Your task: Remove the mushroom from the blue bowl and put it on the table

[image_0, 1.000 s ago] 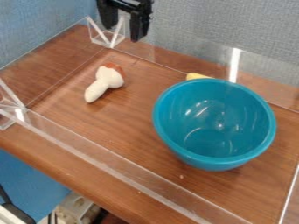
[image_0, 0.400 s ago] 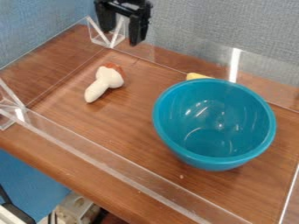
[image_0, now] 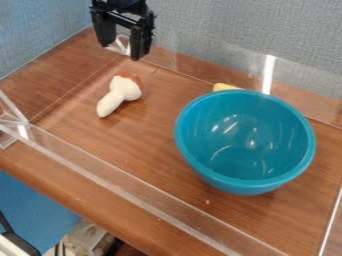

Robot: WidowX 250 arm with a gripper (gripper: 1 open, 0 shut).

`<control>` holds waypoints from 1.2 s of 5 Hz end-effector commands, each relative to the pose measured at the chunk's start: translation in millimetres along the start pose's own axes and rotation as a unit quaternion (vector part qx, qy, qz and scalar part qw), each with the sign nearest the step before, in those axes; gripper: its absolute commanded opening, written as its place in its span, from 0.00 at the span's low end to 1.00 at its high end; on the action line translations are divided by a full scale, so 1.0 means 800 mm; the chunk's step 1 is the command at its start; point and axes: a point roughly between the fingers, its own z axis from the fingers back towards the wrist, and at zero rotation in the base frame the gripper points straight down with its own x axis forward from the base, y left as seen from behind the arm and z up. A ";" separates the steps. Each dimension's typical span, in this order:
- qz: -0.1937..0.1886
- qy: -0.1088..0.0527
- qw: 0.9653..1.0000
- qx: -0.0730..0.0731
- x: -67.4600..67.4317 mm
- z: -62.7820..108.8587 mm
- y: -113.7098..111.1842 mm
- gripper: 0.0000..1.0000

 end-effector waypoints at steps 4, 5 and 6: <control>-0.032 -0.048 0.998 0.013 0.029 0.065 -0.001 1.00; -0.033 -0.041 0.999 0.006 0.020 0.057 -0.020 1.00; -0.033 -0.030 0.999 0.004 0.009 0.045 -0.035 1.00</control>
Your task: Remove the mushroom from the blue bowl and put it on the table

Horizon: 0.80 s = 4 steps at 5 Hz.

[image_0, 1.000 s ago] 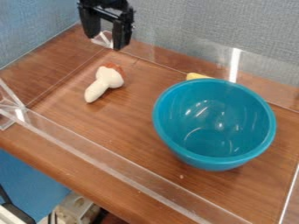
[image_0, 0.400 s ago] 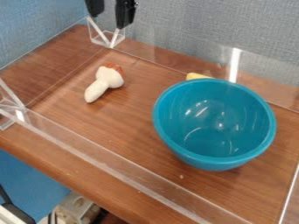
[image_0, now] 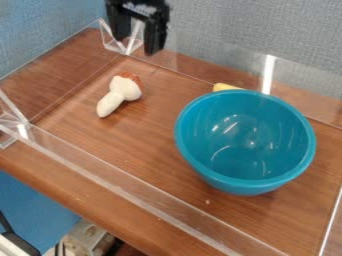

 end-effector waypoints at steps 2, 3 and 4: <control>0.008 -0.042 0.999 0.028 0.020 0.028 0.028 1.00; -0.007 -0.044 0.999 0.025 0.022 0.030 0.034 1.00; -0.027 -0.040 0.998 0.025 0.018 0.032 0.033 1.00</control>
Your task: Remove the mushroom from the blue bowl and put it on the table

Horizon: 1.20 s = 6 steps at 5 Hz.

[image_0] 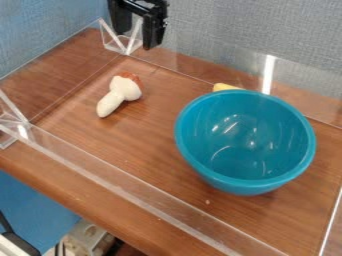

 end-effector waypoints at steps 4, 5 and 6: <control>-0.034 -0.022 0.999 0.010 -0.001 0.006 0.044 1.00; -0.050 -0.023 0.998 0.007 0.005 -0.010 0.038 0.00; -0.045 -0.022 0.999 0.001 0.010 -0.024 0.028 0.00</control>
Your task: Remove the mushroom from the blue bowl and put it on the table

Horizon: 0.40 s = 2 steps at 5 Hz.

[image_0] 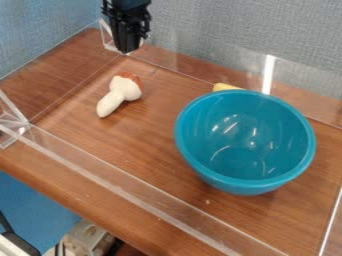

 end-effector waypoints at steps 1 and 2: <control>0.000 -0.020 1.000 0.011 0.003 0.027 -0.003 1.00; 0.005 -0.021 1.000 0.012 -0.002 0.035 -0.001 1.00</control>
